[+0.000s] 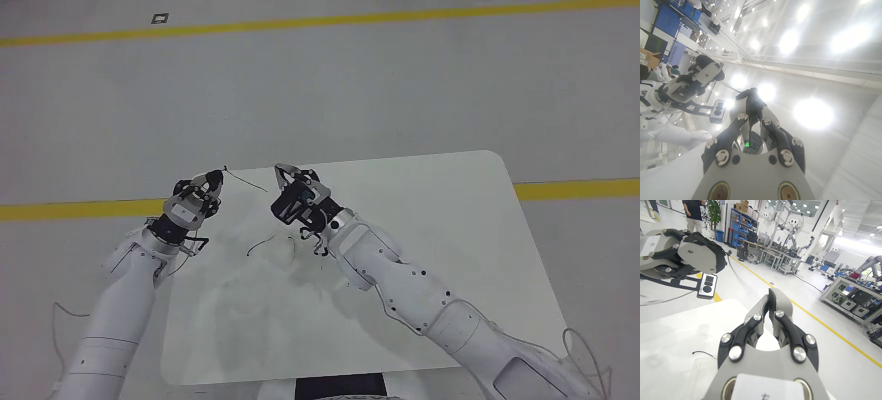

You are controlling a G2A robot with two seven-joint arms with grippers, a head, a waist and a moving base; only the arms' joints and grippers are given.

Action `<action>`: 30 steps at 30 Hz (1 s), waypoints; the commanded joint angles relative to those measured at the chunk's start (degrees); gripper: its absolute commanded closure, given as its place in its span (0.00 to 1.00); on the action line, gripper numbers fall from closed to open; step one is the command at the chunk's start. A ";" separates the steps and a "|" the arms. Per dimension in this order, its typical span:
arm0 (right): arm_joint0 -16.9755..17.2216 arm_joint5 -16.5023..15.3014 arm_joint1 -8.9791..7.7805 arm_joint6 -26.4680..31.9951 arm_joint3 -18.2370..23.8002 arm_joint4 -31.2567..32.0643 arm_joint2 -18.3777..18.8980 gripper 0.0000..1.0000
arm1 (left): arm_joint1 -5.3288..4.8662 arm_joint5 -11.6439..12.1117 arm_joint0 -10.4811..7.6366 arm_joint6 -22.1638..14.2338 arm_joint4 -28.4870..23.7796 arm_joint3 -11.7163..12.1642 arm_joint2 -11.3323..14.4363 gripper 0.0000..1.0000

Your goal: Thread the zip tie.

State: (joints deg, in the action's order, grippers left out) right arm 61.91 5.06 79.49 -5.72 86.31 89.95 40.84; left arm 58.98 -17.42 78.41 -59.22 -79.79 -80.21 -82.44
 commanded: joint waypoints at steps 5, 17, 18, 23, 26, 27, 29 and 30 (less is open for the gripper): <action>0.75 0.51 -0.37 -0.45 0.32 0.00 0.39 1.00 | 0.00 0.00 0.00 0.00 0.00 0.00 0.00 1.00; 2.72 4.05 -2.24 0.77 1.42 0.00 2.32 0.00 | 0.00 0.00 0.00 0.00 0.00 0.00 0.00 1.00; 2.72 4.05 -2.24 0.77 1.42 0.00 2.32 0.00 | 0.00 0.00 0.00 0.00 0.00 0.00 0.00 1.00; 2.72 4.05 -2.24 0.77 1.42 0.00 2.32 0.00 | 0.00 0.00 0.00 0.00 0.00 0.00 0.00 1.00; 2.72 4.05 -2.24 0.77 1.42 0.00 2.32 0.00 | 0.00 0.00 0.00 0.00 0.00 0.00 0.00 1.00; 3.03 4.06 -2.26 0.70 1.55 -0.20 2.73 0.00 | 0.03 0.04 0.00 0.47 0.10 -0.34 0.15 1.00; 3.62 3.59 -2.45 0.59 1.92 -0.05 3.95 0.00 | 0.08 -0.52 0.03 0.83 0.30 -1.50 0.49 1.00; 4.14 3.49 -2.65 0.60 2.37 -0.02 5.11 0.00 | 0.07 -1.01 -0.01 0.65 0.50 -2.14 0.60 1.00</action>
State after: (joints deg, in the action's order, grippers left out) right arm 65.60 8.68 77.02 -5.11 88.30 89.87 44.84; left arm 59.06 -17.92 78.42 -58.44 -79.48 -81.68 -81.96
